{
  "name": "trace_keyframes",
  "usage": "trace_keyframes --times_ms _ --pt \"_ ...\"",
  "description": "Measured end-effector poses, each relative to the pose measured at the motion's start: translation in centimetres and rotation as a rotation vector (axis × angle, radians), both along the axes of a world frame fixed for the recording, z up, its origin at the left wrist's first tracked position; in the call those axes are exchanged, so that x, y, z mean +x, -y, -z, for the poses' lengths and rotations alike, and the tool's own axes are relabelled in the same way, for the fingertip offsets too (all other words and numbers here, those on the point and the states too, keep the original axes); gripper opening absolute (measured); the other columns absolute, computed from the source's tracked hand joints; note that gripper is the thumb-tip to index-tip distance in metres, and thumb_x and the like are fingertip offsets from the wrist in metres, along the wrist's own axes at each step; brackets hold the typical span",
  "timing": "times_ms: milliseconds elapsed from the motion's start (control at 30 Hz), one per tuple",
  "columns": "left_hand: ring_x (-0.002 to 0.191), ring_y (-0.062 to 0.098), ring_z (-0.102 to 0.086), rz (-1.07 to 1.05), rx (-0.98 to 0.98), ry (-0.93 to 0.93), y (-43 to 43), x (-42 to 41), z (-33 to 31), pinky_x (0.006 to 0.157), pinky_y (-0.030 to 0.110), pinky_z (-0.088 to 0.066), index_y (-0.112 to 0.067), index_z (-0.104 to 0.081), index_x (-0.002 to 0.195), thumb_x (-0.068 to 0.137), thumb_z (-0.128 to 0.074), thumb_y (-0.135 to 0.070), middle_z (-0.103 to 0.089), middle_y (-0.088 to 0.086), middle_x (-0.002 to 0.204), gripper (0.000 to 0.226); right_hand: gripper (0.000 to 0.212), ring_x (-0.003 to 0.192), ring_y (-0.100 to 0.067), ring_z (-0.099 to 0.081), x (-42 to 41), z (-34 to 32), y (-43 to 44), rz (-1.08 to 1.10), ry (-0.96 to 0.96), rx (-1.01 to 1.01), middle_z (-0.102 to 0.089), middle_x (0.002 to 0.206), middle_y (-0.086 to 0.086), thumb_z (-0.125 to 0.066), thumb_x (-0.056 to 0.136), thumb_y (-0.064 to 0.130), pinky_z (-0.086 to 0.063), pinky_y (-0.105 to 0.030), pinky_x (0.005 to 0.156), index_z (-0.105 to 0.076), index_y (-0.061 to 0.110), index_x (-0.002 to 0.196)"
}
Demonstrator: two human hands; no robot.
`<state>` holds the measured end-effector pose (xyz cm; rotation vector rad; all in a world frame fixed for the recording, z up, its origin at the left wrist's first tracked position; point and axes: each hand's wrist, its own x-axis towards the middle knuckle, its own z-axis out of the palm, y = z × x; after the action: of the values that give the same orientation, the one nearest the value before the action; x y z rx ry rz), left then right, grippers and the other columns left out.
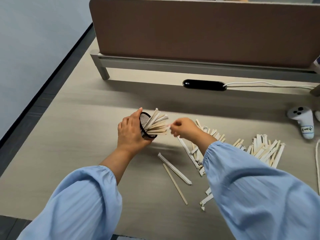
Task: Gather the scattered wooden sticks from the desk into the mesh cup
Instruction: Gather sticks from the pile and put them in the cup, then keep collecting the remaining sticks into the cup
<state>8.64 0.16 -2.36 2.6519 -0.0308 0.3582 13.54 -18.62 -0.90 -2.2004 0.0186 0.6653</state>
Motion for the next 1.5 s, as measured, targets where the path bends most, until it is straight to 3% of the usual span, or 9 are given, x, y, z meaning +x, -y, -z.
trace_keyframes --times_ms 133,333,500,600,700,933,1067,1333,1500 --pt "0.106 0.036 -0.049 -0.037 -0.003 -0.03 -0.3 -0.9 0.5 0.089 0.042 -0.033 -0.012 -0.038 0.131 0.052 -0.068 -0.048 -0.054 0.011 0.123 0.092 0.027 0.059 -0.012 -0.06 -2.0 1.3 0.0 -0.121 -0.162 -0.062 -0.063 0.068 -0.002 -0.068 0.085 0.024 -0.049 -0.02 0.056 -0.067 -0.001 0.097" --pt "0.108 0.035 -0.048 -0.053 -0.024 -0.041 -0.4 -2.7 1.2 0.089 0.043 -0.034 -0.012 -0.037 0.132 0.052 -0.053 -0.059 -0.052 0.012 0.127 0.094 0.03 0.071 -0.021 -0.058 -4.3 1.9 0.0 -0.341 -0.141 -0.345 -0.063 0.076 -0.005 -0.077 0.075 0.024 -0.05 -0.029 0.073 -0.072 0.003 0.095" --pt "0.11 0.039 -0.045 -0.082 -0.041 -0.038 -0.1 -4.4 1.5 0.091 0.046 -0.034 -0.009 -0.036 0.134 0.055 -0.079 -0.041 -0.052 0.016 0.126 0.096 0.038 0.085 -0.027 -0.063 -6.0 3.2 -0.9 -0.421 -0.021 -0.542 -0.069 0.094 -0.012 -0.081 0.069 0.026 -0.051 -0.031 0.076 -0.069 0.004 0.099" --pt "0.107 0.038 -0.045 -0.077 -0.032 -0.024 -0.4 -5.4 1.7 0.09 0.046 -0.035 -0.009 -0.036 0.134 0.055 -0.073 -0.045 -0.055 0.015 0.122 0.095 0.032 0.092 -0.031 -0.063 -6.6 3.6 -1.1 -0.391 0.04 -0.595 -0.065 0.1 -0.012 -0.074 0.074 0.013 -0.047 -0.03 0.074 -0.065 0.005 0.103" --pt "0.105 0.036 -0.046 -0.052 -0.017 -0.02 -0.8 -6.1 1.9 0.088 0.046 -0.037 -0.012 -0.035 0.133 0.053 -0.056 -0.057 -0.056 0.014 0.119 0.094 0.027 0.101 -0.033 -0.063 -7.3 4.0 -1.1 -0.341 0.067 -0.606 -0.066 0.108 -0.014 -0.066 0.078 0.008 -0.046 -0.03 0.074 -0.064 0.005 0.105" --pt "0.106 0.034 -0.044 0.029 -0.01 -0.026 -1.6 -6.4 2.1 0.089 0.045 -0.035 -0.015 -0.033 0.134 0.053 -0.051 -0.058 -0.055 0.013 0.121 0.094 0.019 0.098 -0.037 -0.063 -8.8 4.4 -1.3 -0.229 0.115 -0.596 -0.065 0.104 -0.018 -0.058 0.081 0.01 -0.047 -0.034 0.078 -0.064 0.004 0.099" --pt "0.109 0.033 -0.042 0.071 0.003 -0.051 -2.1 -6.9 2.3 0.091 0.043 -0.032 -0.015 -0.033 0.136 0.054 -0.067 -0.048 -0.053 0.01 0.125 0.094 0.02 0.1 -0.036 -0.063 -9.8 4.5 -1.8 -0.207 0.131 -0.637 -0.066 0.107 -0.019 -0.055 0.084 0.003 -0.049 -0.033 0.082 -0.064 0.002 0.102" --pt "0.112 0.034 -0.041 0.146 0.005 -0.042 -1.7 -7.1 2.6 0.094 0.043 -0.029 -0.016 -0.033 0.136 0.055 -0.075 -0.037 -0.052 0.012 0.126 0.094 0.028 0.112 -0.037 -0.056 -11.6 4.1 -0.5 -0.09 0.07 -0.6 -0.058 0.122 -0.018 -0.051 0.09 0.014 -0.045 -0.036 0.089 -0.053 0.005 0.116" --pt "0.109 0.031 -0.043 0.13 -0.007 -0.004 -1.3 -7.2 2.8 0.091 0.041 -0.029 -0.022 -0.029 0.132 0.055 -0.058 -0.049 -0.054 0.011 0.122 0.086 0.035 0.098 -0.033 -0.058 -12.8 4.5 -0.8 -0.046 0.071 -0.425 -0.058 0.112 -0.017 -0.047 0.093 0.038 -0.042 -0.035 0.074 -0.043 0.008 0.112"
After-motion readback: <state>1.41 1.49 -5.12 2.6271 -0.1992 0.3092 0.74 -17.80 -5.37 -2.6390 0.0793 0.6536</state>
